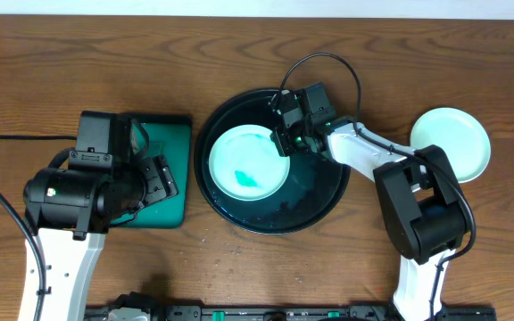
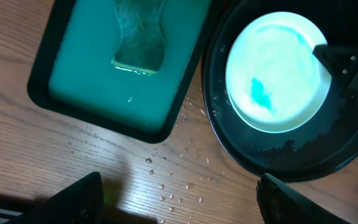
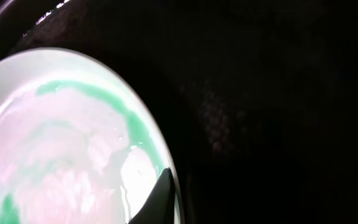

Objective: Clean dirty plates on tray and stack at the side

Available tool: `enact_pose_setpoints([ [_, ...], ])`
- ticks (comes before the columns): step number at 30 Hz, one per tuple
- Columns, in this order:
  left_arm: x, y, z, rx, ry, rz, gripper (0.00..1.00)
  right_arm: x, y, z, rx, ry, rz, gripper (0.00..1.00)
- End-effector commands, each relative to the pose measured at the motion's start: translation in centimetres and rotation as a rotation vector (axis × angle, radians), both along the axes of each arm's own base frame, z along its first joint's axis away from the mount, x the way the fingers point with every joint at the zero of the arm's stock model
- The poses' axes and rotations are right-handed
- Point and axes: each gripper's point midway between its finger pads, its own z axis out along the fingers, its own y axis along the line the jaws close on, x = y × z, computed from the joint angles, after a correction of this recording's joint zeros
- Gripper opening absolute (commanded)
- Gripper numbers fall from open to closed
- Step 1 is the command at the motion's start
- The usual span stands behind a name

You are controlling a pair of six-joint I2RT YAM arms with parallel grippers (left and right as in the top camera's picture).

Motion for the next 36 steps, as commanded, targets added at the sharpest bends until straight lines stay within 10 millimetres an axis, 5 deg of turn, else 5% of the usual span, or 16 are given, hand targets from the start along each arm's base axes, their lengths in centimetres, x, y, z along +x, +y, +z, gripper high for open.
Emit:
enact_pose_setpoints([
  [1,-0.2,0.0,-0.4,0.000,0.018,0.005,0.79,0.1,-0.3,-0.7,-0.020,0.040,-0.078,0.01],
  [8,-0.2,0.0,-0.4,0.000,0.017,0.005,0.79,-1.0,-3.3,-0.8,-0.123,0.144,-0.281,0.01],
  [19,-0.2,0.0,-0.4,0.000,0.017,0.005,0.79,-4.6,-9.3,3.1,-0.362,0.185,-0.598,0.02],
  [25,-0.2,0.0,-0.4,0.000,0.017,0.005,0.79,-9.0,-10.0,1.1,-0.415,0.393,-0.724,0.01],
  [33,-0.2,0.0,-0.4,0.005,0.019,0.001,0.79,-11.0,-8.5,-2.3,-0.402,0.531,-0.792,0.01],
  [35,0.0,0.6,-0.4,0.042,0.008,0.004,0.52,-10.8,-8.1,-2.9,-0.395,0.534,-0.778,0.02],
  [36,0.1,1.0,-0.4,0.062,0.005,0.012,0.49,-10.7,-8.0,-2.9,-0.392,0.528,-0.766,0.02],
])
